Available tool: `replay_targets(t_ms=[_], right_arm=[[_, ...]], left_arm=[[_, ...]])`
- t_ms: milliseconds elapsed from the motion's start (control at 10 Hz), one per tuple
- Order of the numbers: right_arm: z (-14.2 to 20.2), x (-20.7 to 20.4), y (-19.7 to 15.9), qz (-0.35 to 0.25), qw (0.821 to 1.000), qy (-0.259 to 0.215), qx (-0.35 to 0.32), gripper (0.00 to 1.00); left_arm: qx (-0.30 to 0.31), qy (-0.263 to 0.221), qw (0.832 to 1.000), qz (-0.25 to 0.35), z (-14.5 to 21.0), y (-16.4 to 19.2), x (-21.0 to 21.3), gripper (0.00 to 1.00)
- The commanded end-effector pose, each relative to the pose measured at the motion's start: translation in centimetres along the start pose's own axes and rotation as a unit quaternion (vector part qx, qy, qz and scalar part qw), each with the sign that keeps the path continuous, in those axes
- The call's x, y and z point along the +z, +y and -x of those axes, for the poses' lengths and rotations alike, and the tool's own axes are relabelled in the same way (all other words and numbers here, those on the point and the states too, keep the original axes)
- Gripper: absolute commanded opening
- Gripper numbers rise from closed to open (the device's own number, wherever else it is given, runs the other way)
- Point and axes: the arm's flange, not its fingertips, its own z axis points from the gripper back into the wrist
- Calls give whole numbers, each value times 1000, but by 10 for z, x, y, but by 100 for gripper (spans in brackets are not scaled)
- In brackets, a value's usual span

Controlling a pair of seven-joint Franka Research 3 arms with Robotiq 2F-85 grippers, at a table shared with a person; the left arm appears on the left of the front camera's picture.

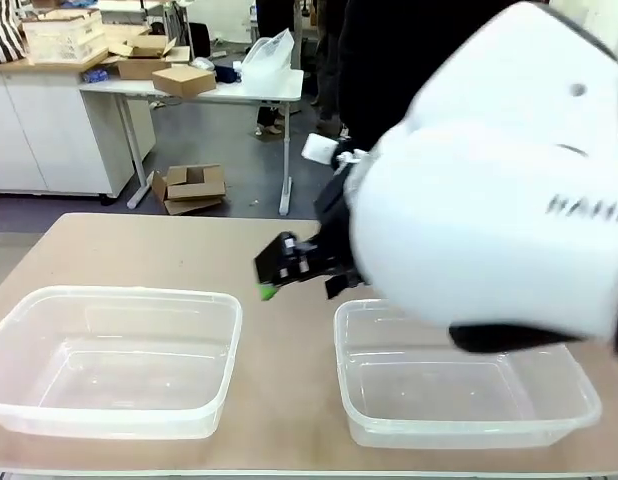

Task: Sort the waste into each basket.
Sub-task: Pick up the Organizing box on the left side of the table and lift it.

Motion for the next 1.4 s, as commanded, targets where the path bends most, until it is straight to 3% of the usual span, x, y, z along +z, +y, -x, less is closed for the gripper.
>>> replay_targets(t_ms=[0, 100, 200, 300, 400, 600, 700, 800, 1300], right_arm=[[-22, -42, 36, 69, 996, 16, -47, 100], [-24, -69, 47, 119, 991, 28, -63, 100], [-28, -92, 51, 175, 982, 22, -72, 100], [-26, -100, 50, 194, 979, 17, -52, 100], [-3, -63, 31, 107, 993, 15, -45, 100], [-3, -63, 31, 107, 993, 15, -45, 100], [-8, -77, 29, 139, 989, 15, -47, 100], [-7, -90, 39, 153, 985, 23, -74, 100], [-36, -151, 58, 149, 983, 21, -106, 100]], left_arm=[[-84, 48, 993, -64, 20, -38, -31, 100], [-121, 87, 983, -108, 26, -51, -54, 100], [-138, 121, 979, -89, 33, -58, -82, 100], [-120, 116, 985, -52, 37, -60, -102, 100], [-114, 93, 985, -89, 5, -53, -26, 100], [-114, 93, 985, -89, 5, -53, -26, 100], [-127, 106, 983, -75, 0, -63, -35, 100], [-102, 104, 985, -88, 3, -53, -52, 100], [-46, 128, 991, -15, 50, -13, -128, 100]])
